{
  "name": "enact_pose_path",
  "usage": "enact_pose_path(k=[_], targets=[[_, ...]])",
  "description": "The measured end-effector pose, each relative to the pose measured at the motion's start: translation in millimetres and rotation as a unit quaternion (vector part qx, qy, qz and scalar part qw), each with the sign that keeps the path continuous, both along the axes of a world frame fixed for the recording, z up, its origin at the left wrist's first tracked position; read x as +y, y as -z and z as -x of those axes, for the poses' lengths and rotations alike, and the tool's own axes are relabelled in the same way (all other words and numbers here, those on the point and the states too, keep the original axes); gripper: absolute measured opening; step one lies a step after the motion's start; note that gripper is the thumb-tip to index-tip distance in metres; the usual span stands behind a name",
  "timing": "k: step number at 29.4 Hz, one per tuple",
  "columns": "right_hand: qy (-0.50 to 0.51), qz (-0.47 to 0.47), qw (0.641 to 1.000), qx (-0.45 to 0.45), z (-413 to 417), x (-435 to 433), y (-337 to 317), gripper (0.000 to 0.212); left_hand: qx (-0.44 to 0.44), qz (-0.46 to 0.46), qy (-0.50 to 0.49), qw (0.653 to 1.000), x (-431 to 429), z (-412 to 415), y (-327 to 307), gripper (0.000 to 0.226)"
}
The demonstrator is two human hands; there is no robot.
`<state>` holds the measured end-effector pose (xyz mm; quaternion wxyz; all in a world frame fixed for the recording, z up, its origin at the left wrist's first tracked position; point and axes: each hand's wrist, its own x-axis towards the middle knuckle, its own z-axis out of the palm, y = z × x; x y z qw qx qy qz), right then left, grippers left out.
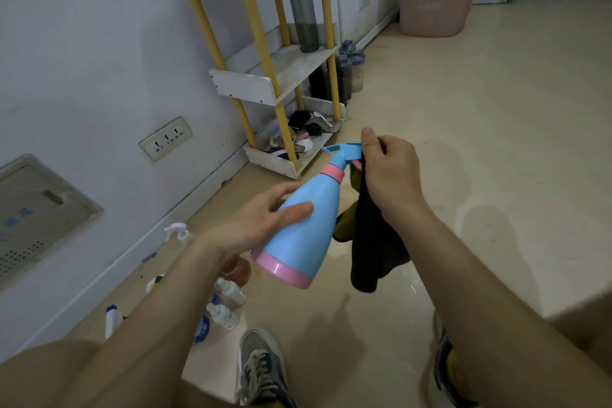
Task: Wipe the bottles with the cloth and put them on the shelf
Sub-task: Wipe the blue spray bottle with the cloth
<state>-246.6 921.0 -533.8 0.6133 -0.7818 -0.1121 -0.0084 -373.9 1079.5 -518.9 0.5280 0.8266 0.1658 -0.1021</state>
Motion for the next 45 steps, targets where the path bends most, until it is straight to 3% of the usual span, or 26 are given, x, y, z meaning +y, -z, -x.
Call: enact_pose_path(k=[3,6,8,10,13,15,18,19,21,23,25,26,29,31,33,35,38,42,45], targets=[[0.06,0.041,0.997,0.005,1.0,-1.4,6.9,0.051,0.017,-0.211,0.043,0.976,-6.7,-2.5,-3.1,0.107],[0.074,-0.032,0.99,0.111,-2.8,3.9,11.3,0.05,-0.021,-0.368,0.03,0.929,-30.7,-3.4,0.6,0.102],[0.067,-0.13,0.956,0.253,-11.1,5.8,13.0,0.042,-0.031,-0.368,-0.008,0.929,-30.7,-6.6,3.3,0.091],[0.049,-0.21,0.908,0.36,-14.9,3.8,16.9,0.046,-0.015,-0.277,-0.045,0.96,-21.4,-7.9,7.6,0.087],[0.027,-0.286,0.863,0.416,-8.6,2.0,25.6,0.053,0.002,-0.18,-0.067,0.981,-16.8,-6.3,17.7,0.079],[0.017,-0.31,0.862,0.401,-4.0,1.0,22.3,0.046,-0.01,-0.225,-0.068,0.972,-15.5,-4.9,20.0,0.075],[0.015,-0.324,0.874,0.363,-5.5,-8.6,12.2,0.034,-0.011,-0.422,-0.084,0.902,-3.4,-2.4,17.8,0.077],[-0.001,-0.339,0.87,0.358,-5.5,-12.1,8.2,0.029,-0.007,-0.443,-0.098,0.891,-0.1,-1.1,17.7,0.077],[-0.034,-0.375,0.854,0.36,-3.4,-13.2,6.4,0.023,-0.021,-0.356,-0.151,0.922,1.1,-1.5,20.4,0.068],[-0.068,-0.393,0.846,0.353,7.0,-4.1,6.7,0.024,-0.064,-0.102,-0.232,0.965,-5.8,-7.1,17.4,0.048],[-0.129,-0.368,0.865,0.317,23.5,10.8,9.4,0.028,-0.08,0.128,-0.254,0.955,-13.3,-12.1,12.4,0.035],[-0.163,-0.329,0.887,0.281,33.1,17.4,11.2,0.03,-0.085,0.17,-0.237,0.953,-14.7,-13.6,10.7,0.038],[-0.197,-0.166,0.959,0.12,42.6,29.7,17.2,0.039,-0.099,0.181,-0.181,0.962,-12.7,-12.8,7.7,0.034],[-0.17,-0.138,0.972,0.083,38.3,28.8,13.9,0.042,-0.091,0.184,-0.147,0.968,-12.5,-9.4,7.5,0.03],[-0.149,-0.169,0.964,0.14,30.1,23.4,10.9,0.034,-0.066,0.211,-0.128,0.967,-16.6,-5.9,9.4,0.037],[-0.149,-0.224,0.93,0.25,26.0,15.2,5.5,0.025,-0.006,0.27,-0.15,0.951,-18.3,-3.9,13.8,0.059],[-0.17,-0.267,0.892,0.322,28.3,11.4,8.1,0.036,0.012,0.328,-0.185,0.926,-16.3,-5.1,16.6,0.08],[-0.164,-0.23,0.933,0.222,50.0,28.0,19.4,0.048,-0.111,0.246,-0.25,0.93,-4.0,-17.3,13.6,0.065],[-0.175,-0.137,0.967,0.127,62.0,33.2,24.0,0.061,-0.117,0.116,-0.183,0.969,-7.3,-17.3,7.5,0.041]])
